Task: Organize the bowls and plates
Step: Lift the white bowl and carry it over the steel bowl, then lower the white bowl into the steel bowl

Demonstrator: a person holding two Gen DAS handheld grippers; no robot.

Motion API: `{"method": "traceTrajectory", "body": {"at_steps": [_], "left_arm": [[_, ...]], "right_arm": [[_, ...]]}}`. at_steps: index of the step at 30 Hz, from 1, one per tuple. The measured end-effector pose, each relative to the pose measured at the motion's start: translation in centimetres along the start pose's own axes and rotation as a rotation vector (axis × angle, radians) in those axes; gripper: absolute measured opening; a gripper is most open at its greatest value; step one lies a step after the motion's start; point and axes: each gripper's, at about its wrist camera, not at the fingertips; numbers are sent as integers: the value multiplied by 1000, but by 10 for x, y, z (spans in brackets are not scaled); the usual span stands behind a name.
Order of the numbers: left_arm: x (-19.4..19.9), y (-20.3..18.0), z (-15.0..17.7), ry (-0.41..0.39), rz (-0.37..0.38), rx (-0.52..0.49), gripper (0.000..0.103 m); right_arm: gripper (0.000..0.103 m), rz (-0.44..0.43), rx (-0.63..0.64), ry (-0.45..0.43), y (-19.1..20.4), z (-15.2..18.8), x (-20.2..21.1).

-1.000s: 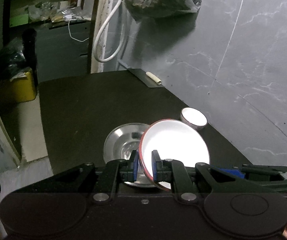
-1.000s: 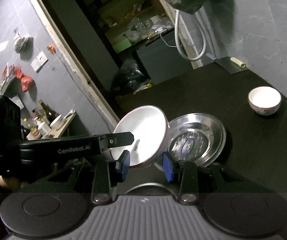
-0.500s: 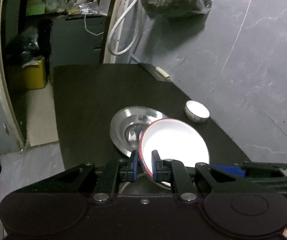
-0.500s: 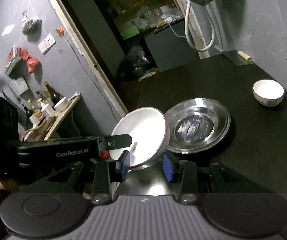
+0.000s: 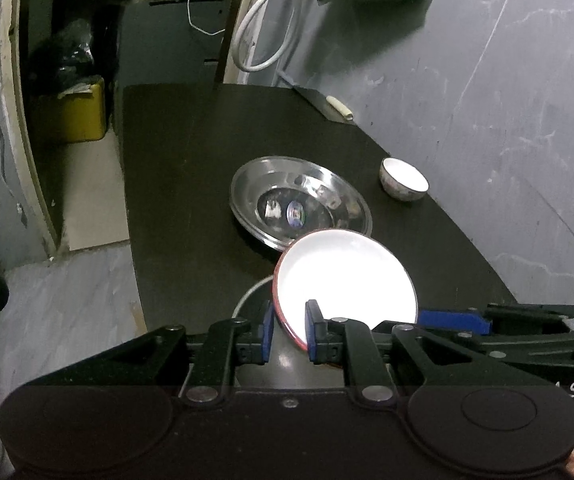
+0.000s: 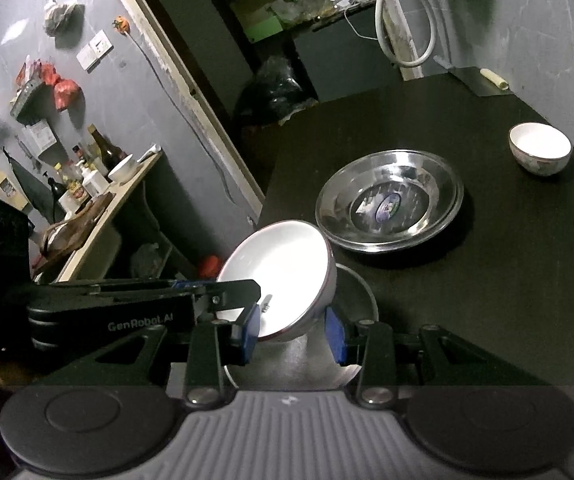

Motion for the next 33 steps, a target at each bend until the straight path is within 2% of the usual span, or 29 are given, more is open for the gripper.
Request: {"method": "traceTrajectory", "body": {"at_steps": [20,33], "left_arm": [[-9,-18,13,83,-18,-12,20],[-16,-16,10,108,-47,6,20]], "right_arm": [[41,33,-57,93,-18,7,-12],[41,40,-26,125,-13,0,-22]]}}
Point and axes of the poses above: each gripper's, at about its wrist camera, not at the fingertips, and x roughly against the way its jaws point, y to its left, z to its underside, and after that the axes turned 11 degrees about -x, right-handed
